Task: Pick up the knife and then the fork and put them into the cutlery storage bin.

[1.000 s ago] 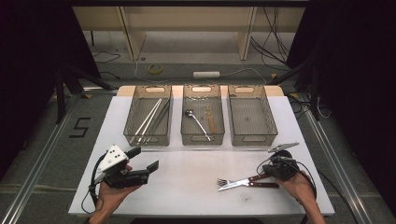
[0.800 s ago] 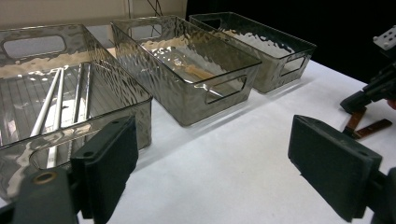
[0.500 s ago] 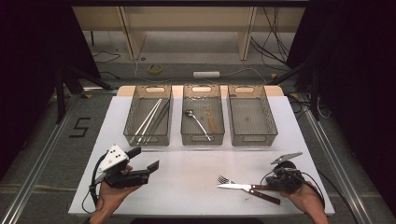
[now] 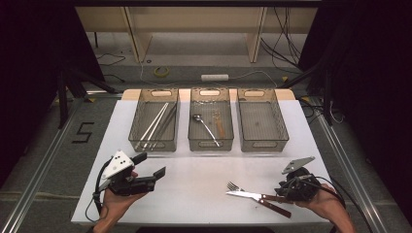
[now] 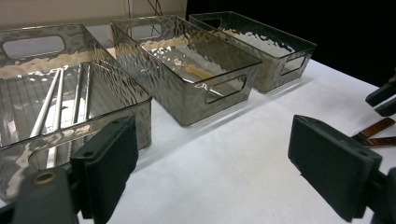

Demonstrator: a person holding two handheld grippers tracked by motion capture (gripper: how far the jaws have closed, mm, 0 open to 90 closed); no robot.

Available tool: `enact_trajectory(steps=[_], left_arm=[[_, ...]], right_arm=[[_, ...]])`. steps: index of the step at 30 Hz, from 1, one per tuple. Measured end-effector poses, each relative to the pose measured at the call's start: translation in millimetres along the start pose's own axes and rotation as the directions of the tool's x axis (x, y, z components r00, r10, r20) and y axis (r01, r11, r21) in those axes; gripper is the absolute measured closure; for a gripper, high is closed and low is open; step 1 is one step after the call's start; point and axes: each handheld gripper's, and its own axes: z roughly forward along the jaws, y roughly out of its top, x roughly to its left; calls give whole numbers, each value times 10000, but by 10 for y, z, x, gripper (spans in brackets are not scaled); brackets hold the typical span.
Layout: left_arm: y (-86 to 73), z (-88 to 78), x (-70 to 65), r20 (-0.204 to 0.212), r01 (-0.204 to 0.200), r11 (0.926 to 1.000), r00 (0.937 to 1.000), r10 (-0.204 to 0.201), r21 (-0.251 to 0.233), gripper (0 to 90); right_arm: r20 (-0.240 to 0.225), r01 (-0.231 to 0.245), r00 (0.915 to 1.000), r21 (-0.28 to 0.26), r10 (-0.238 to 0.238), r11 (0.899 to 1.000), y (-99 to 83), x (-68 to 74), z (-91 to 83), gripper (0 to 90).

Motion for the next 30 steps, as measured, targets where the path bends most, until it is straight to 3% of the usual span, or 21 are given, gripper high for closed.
enact_trajectory(steps=[5, 13, 30], left_arm=[[1, 5, 4, 2, 8, 10000, 10000, -8, 22, 155], [3, 6, 2, 8, 2, 10000, 10000, -2, 24, 155], [5, 7, -1, 5, -45, 10000, 10000, 45, 26, 155]], right_arm=[[-341, 951, 9950, 253, -942, 9951, 39, 63, -7, 469], [-448, 1687, 9853, 1079, -1648, 9797, 102, 122, 160, 450], [-610, 1936, 9806, 1465, -1865, 9701, 131, 127, 250, 479]])
